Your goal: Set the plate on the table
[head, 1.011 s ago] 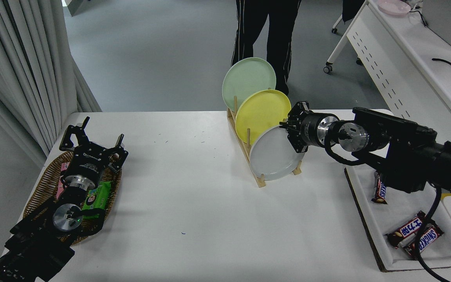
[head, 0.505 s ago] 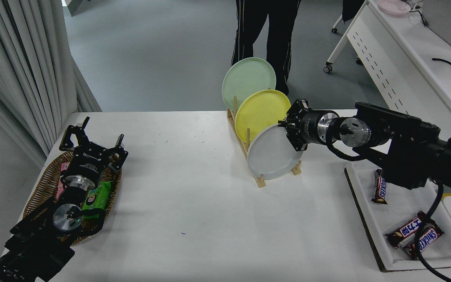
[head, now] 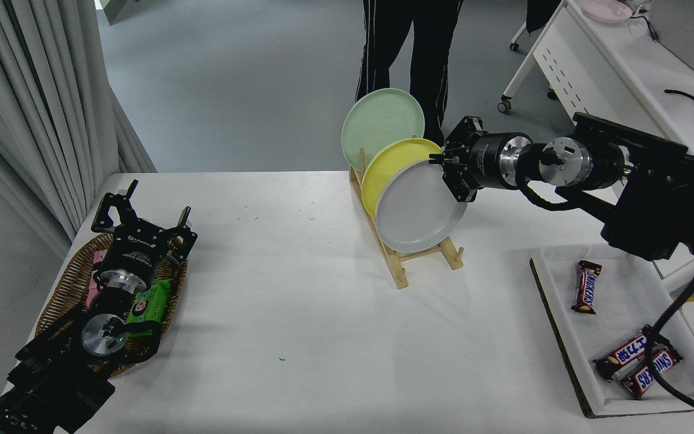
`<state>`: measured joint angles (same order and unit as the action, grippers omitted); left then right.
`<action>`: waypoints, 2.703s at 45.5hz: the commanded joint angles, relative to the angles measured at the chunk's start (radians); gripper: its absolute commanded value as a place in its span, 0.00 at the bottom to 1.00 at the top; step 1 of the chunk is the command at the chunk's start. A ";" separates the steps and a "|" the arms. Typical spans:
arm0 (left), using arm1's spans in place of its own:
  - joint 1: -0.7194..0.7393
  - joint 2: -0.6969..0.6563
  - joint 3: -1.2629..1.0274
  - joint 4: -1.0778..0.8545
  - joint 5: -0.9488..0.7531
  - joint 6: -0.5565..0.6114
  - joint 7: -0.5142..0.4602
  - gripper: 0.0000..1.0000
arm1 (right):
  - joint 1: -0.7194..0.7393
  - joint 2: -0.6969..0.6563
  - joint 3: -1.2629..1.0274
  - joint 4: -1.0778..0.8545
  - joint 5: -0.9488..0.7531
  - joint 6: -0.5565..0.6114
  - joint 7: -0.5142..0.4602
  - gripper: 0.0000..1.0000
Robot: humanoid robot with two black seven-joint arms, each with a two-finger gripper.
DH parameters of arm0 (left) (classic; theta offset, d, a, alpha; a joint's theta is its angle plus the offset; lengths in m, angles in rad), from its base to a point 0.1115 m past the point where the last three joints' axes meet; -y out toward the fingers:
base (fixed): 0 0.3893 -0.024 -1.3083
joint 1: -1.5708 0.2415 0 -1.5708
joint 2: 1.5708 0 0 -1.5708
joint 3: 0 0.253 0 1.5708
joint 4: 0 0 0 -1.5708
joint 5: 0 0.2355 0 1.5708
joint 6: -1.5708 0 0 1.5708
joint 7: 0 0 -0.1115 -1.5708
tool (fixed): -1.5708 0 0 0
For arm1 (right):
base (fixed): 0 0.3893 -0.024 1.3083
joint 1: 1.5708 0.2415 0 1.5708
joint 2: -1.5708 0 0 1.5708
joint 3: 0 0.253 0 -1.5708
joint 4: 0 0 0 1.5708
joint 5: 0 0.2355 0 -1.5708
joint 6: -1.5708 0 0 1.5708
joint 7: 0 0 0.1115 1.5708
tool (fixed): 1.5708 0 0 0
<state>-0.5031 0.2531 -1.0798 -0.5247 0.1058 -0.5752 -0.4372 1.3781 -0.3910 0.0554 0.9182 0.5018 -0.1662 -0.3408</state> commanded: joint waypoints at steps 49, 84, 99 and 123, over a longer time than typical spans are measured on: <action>0.000 0.000 0.000 0.000 0.000 0.000 0.000 1.00 | -0.339 0.003 0.449 0.265 0.500 -0.619 -0.030 0.00; 0.000 0.000 0.000 -0.001 0.000 0.000 0.000 1.00 | -0.502 0.014 0.248 0.229 0.638 -0.619 -0.015 0.00; 0.000 0.000 0.000 0.000 0.000 0.000 0.000 1.00 | -0.507 0.104 0.253 0.091 0.670 -0.619 -0.015 0.00; 0.000 0.000 0.000 0.000 0.000 0.000 0.000 1.00 | -0.490 0.155 0.245 -0.007 0.705 -0.619 -0.020 0.00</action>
<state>-0.5031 0.2531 -1.0798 -0.5253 0.1059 -0.5752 -0.4372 0.8855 -0.2450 0.3092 0.9368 1.1982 -0.7853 -0.3564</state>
